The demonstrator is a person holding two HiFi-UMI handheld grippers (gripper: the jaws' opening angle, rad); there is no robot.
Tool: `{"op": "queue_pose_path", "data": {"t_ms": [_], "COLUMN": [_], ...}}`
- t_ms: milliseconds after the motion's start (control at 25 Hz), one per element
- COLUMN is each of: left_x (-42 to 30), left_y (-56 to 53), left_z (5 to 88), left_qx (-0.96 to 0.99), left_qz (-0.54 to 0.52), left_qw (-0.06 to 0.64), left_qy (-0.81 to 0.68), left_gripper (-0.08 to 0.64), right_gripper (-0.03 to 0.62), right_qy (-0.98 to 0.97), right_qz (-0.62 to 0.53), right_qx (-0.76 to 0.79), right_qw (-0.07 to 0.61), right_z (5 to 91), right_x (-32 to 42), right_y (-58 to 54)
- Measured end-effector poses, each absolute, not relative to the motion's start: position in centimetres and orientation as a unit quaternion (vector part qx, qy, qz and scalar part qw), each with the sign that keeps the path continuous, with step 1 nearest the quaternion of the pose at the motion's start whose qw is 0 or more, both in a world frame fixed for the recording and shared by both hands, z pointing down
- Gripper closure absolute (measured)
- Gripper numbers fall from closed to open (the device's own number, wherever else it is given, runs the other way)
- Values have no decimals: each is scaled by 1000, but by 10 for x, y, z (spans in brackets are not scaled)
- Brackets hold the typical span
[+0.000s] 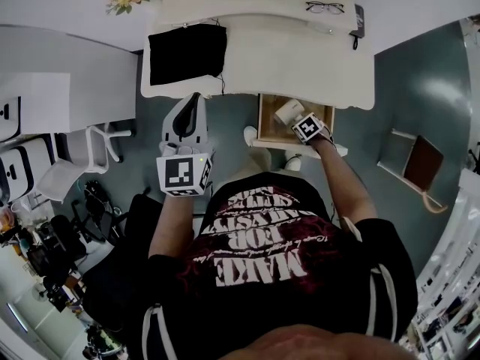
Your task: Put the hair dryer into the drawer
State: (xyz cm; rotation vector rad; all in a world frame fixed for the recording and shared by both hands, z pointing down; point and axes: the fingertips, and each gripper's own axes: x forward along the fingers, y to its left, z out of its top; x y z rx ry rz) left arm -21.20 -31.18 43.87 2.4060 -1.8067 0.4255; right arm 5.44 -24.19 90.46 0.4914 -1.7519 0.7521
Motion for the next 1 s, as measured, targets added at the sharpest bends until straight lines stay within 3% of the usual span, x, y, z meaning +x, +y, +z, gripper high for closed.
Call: {"op": "queue_pose_path", "data": {"t_ms": [760,1000], "left_x": [-207,-205], "left_y": [-306,-293], "left_z": [440,437], "left_qx": [792,787], "left_qz": [142,136], "left_qw": [51,53], "left_qy": [-592,-599], "left_gripper": [555,555], "right_gripper": [354,296], "right_qy": [-705,-700], "right_qz": [343,352], "right_qx": [230,225], "right_qw": [577,579], "right_z": [926,921], "right_x": [65,74], "right_y": [-246,-239]}}
